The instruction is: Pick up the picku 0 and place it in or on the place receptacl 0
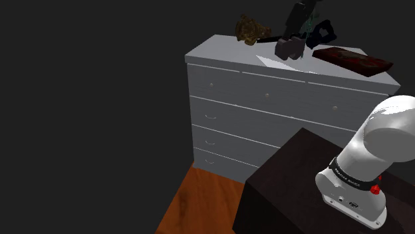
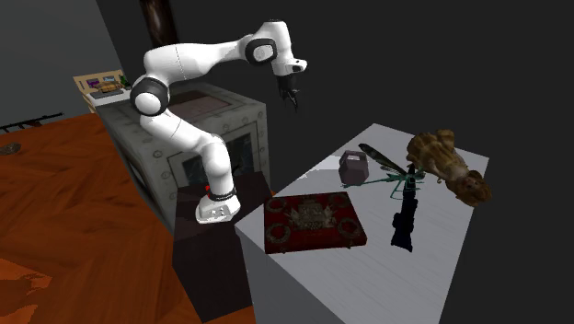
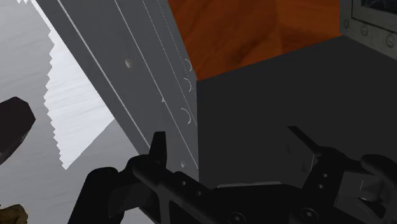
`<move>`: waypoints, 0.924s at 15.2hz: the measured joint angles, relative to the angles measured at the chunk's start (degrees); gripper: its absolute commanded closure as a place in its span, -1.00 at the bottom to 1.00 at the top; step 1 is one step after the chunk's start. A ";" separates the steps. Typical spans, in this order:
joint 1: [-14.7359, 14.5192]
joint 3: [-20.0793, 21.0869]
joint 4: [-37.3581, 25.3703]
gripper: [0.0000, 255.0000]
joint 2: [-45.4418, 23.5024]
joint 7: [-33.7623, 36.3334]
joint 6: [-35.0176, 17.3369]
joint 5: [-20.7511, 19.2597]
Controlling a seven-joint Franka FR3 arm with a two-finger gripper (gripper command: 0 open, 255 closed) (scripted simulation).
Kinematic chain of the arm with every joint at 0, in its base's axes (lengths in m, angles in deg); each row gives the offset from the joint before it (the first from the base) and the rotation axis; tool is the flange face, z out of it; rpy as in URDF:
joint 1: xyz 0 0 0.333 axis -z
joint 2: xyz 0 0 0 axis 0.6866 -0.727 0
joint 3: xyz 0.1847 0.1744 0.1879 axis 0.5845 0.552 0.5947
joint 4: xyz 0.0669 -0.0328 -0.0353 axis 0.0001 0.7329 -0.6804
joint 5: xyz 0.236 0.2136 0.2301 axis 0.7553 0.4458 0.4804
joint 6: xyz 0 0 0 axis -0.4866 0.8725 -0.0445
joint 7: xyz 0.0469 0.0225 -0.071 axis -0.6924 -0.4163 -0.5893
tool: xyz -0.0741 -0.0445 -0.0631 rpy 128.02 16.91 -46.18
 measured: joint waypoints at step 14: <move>4.28 -13.14 -16.01 -1.00 -21.54 -7.16 1.20 0.95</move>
